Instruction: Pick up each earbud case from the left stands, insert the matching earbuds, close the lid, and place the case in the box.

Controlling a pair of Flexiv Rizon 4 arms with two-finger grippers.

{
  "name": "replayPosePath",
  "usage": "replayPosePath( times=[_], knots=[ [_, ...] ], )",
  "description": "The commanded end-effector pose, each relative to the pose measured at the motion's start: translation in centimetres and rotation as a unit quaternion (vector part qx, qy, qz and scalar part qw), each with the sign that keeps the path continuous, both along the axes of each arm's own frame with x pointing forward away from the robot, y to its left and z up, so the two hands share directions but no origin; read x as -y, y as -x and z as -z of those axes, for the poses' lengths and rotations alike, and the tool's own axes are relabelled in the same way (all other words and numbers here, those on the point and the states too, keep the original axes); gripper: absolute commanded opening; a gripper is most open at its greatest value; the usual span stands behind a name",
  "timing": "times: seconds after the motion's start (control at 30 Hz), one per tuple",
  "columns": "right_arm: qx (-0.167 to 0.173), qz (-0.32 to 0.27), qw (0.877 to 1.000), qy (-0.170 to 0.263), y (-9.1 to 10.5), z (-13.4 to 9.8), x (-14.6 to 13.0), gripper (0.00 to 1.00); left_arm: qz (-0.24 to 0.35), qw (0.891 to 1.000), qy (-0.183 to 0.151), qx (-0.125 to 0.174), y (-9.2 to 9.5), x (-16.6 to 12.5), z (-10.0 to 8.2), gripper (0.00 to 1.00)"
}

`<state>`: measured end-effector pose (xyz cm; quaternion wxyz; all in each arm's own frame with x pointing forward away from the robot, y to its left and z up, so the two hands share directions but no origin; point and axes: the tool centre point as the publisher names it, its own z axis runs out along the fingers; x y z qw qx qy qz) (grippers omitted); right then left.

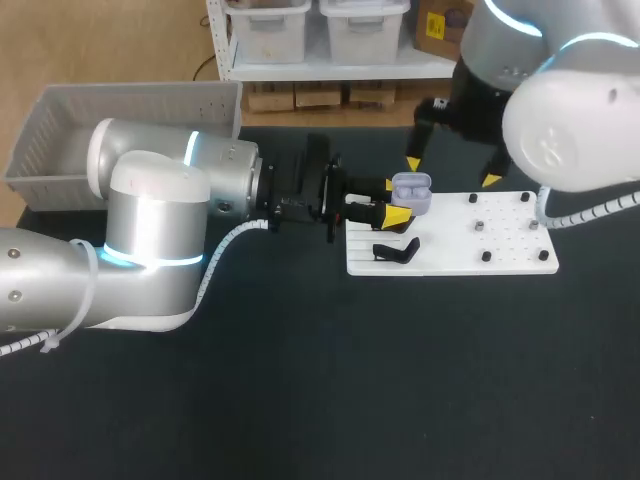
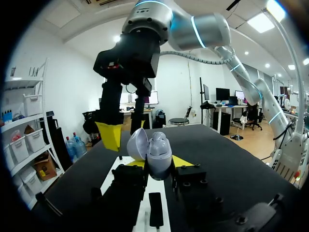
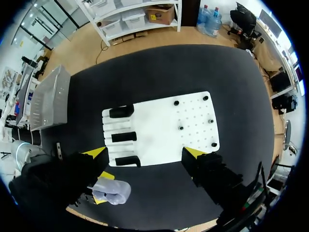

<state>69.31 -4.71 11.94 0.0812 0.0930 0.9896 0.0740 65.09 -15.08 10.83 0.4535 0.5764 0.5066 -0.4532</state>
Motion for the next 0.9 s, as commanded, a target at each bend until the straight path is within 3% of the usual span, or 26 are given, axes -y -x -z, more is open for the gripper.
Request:
replayPosePath(
  times=[0.03, 0.37, 0.47, 0.63, 0.73, 0.9],
  knots=[
    [-0.018, -0.004, 1.0, 0.003, 1.3, -0.8, 0.2, 1.0, 0.0, 1.0, -0.001, 0.0, 0.0, 0.0, 0.0, 0.0],
    [-0.051, -0.016, 0.999, 0.003, 4.5, -0.8, -0.4, 1.0, 0.0, 1.0, -0.001, 0.0, 0.0, 0.0, 0.0, 0.0],
    [-0.012, -0.014, 1.0, 0.004, 4.4, -1.3, -0.1, 1.0, 0.0, 1.0, -0.001, 0.0, 0.0, 0.0, 0.0, 0.0],
    [0.109, -0.033, 0.993, -0.032, 5.2, -4.5, 0.9, 1.0, 0.0, 1.0, -0.001, 0.0, 0.0, 0.0, 0.0, 0.0],
    [0.15, -0.055, 0.986, -0.049, 6.6, -6.0, 1.6, 1.0, 0.0, 1.0, -0.001, 0.0, 0.0, 0.0, 0.0, 0.0],
    [0.192, -0.05, 0.979, -0.055, 8.4, -7.3, 2.7, 1.0, -0.072, 0.997, -0.01, -0.029, -0.4, -3.3, -2.3, 0.0]
  ],
)
